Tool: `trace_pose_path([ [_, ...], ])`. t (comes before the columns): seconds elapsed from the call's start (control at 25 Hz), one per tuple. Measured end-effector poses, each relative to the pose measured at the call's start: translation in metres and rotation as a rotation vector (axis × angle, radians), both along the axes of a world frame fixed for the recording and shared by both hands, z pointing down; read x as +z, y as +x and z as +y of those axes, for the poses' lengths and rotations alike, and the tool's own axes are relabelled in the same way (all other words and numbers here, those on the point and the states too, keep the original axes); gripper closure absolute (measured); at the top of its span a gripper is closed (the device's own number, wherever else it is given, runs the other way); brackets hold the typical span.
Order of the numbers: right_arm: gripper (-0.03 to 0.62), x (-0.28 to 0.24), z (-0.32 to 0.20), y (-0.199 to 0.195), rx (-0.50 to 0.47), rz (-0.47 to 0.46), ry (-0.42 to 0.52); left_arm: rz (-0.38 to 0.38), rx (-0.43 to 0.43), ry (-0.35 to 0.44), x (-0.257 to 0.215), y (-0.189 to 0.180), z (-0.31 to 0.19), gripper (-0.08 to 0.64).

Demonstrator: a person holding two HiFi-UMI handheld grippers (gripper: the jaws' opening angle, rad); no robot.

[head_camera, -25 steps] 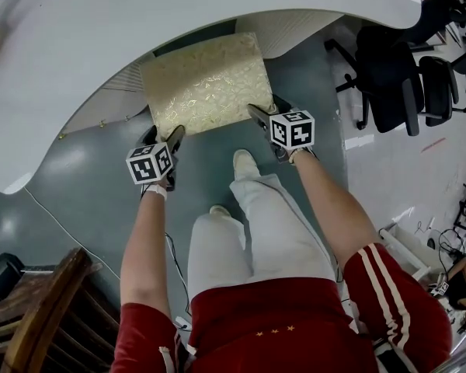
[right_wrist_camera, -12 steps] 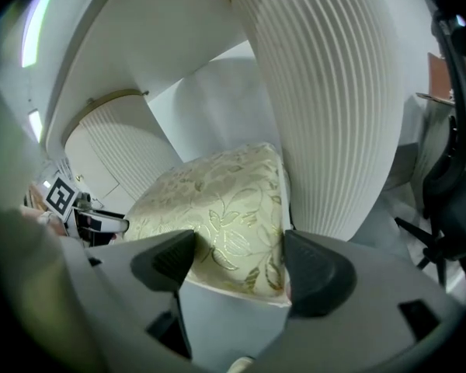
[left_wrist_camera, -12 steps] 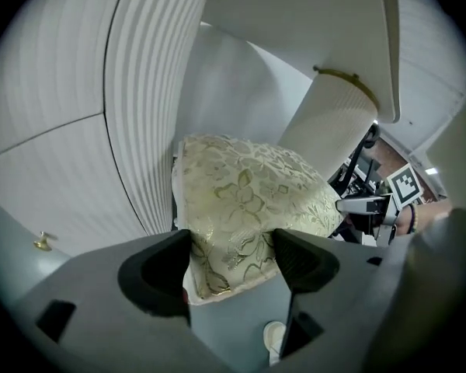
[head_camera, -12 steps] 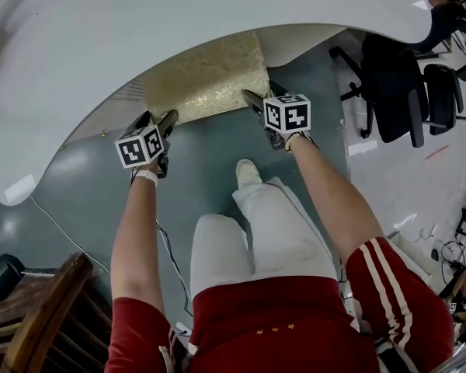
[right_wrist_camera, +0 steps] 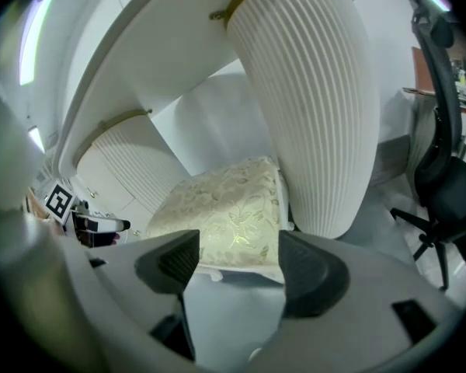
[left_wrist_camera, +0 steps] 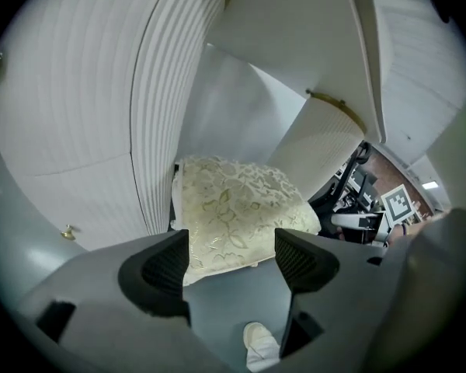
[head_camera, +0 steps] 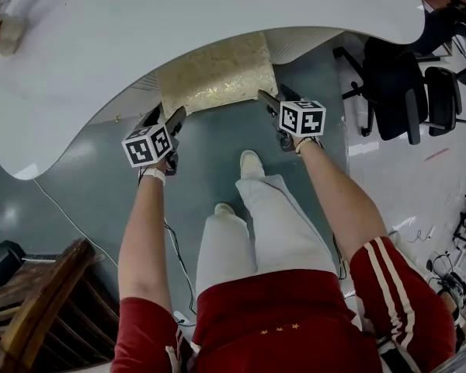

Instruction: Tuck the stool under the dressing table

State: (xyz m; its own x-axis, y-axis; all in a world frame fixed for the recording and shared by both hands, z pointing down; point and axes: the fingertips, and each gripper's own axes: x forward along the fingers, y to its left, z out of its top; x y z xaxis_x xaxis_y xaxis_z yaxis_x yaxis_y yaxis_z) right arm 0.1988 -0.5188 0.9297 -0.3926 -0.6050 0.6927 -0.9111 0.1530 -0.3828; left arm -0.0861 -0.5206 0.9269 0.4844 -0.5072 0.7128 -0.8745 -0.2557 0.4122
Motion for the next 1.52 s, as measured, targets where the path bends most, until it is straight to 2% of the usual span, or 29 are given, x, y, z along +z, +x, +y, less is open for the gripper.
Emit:
trace_pose_path([
  [0.12, 0.276, -0.032, 0.017, 0.001, 0.010, -0.004, -0.012, 0.030, 0.006, 0.012, -0.036, 0.004, 0.014, 0.207],
  [0.32, 0.276, -0.103, 0.036, -0.001, -0.022, 0.017, 0.011, 0.030, 0.060, 0.054, -0.102, 0.008, 0.043, 0.198],
  [0.44, 0.276, -0.150, 0.055, -0.011, 0.002, 0.012, 0.023, 0.030, 0.045, 0.097, -0.153, -0.005, 0.061, 0.202],
  [0.56, 0.276, -0.208, 0.076, -0.021, 0.017, 0.006, 0.050, 0.067, 0.028, 0.157, -0.219, -0.011, 0.078, 0.202],
  [0.8, 0.276, -0.314, 0.139, -0.045, -0.080, 0.008, 0.114, 0.037, 0.026, 0.281, -0.340, -0.055, 0.134, 0.195],
  [1.12, 0.276, -0.438, 0.199, -0.041, -0.122, 0.073, 0.256, 0.076, -0.038, 0.414, -0.459, -0.093, 0.215, 0.193],
  [1.2, 0.276, -0.463, 0.210, -0.044, -0.115, 0.077, 0.283, 0.083, -0.020, 0.430, -0.476, -0.092, 0.232, 0.193],
  [1.36, 0.278, -0.511, 0.236, -0.049, -0.095, 0.076, 0.318, 0.086, 0.067, 0.486, -0.515, -0.075, 0.255, 0.193],
  [1.52, 0.278, -0.568, 0.254, -0.058, -0.090, 0.043, 0.395, 0.139, 0.096, 0.569, -0.567, -0.057, 0.258, 0.193],
])
